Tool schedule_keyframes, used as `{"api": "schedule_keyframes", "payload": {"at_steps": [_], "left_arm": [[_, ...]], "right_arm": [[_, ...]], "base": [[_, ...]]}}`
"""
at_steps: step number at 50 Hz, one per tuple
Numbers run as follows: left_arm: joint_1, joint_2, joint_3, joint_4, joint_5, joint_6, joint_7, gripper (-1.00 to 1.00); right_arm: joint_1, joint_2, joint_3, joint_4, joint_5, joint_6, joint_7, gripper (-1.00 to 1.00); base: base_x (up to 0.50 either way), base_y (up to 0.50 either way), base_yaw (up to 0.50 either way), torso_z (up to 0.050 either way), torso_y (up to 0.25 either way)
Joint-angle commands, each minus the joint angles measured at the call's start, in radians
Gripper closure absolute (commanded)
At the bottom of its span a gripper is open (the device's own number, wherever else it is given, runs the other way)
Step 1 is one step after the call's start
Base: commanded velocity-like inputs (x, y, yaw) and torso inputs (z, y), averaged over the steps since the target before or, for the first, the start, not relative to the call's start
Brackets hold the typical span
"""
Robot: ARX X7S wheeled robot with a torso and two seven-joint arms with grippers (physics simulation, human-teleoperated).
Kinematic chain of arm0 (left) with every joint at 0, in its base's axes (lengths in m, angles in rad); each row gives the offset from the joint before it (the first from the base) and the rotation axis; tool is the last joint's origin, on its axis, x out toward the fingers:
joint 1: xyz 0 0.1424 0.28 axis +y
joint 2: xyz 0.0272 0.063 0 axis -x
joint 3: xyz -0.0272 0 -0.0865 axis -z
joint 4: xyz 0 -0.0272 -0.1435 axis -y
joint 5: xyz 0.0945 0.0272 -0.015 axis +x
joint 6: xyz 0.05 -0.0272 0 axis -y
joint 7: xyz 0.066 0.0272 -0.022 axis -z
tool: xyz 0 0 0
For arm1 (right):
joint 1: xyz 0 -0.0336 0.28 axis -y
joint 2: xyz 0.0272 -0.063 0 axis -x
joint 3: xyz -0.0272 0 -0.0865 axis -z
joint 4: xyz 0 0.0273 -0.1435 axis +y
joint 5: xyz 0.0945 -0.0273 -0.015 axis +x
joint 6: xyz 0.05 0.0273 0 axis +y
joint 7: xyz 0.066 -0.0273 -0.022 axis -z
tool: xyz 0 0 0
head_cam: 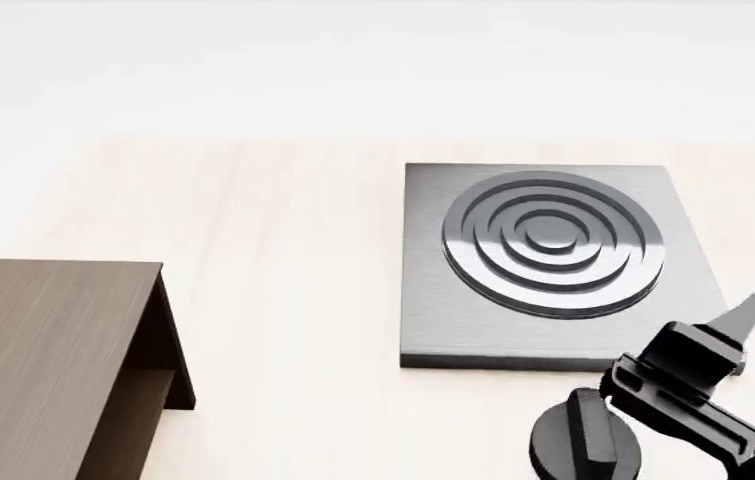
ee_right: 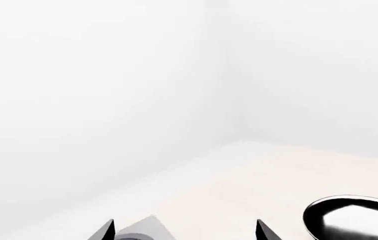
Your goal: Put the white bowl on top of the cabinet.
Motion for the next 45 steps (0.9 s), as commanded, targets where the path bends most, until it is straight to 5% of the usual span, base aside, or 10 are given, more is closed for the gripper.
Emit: {"api": "schedule_keyframes", "payload": {"at_steps": [1, 27, 45], "left_arm": [[-0.006, -0.004, 0.007, -0.010, -0.003, 0.000, -0.001, -1.00], [-0.016, -0.010, 0.022, -0.027, -0.006, 0.002, -0.001, -1.00], [-0.015, -0.014, 0.027, -0.028, -0.005, 0.003, -0.006, -1.00]], "right_arm": [[0.139, 0.055, 0.188, 0.037, 0.267, 0.197, 0.208, -1.00], [0.165, 0.115, 0.458, 0.102, 0.628, 0.316, 0.484, -1.00], [-0.092, 0.172, 0.856, 0.071, 0.720, 0.281, 0.506, -1.00]], "base": [[0.00, 0.00, 0.00, 0.000, 0.000], [0.00, 0.00, 0.00, 0.000, 0.000], [0.00, 0.00, 0.00, 0.000, 0.000]]}}
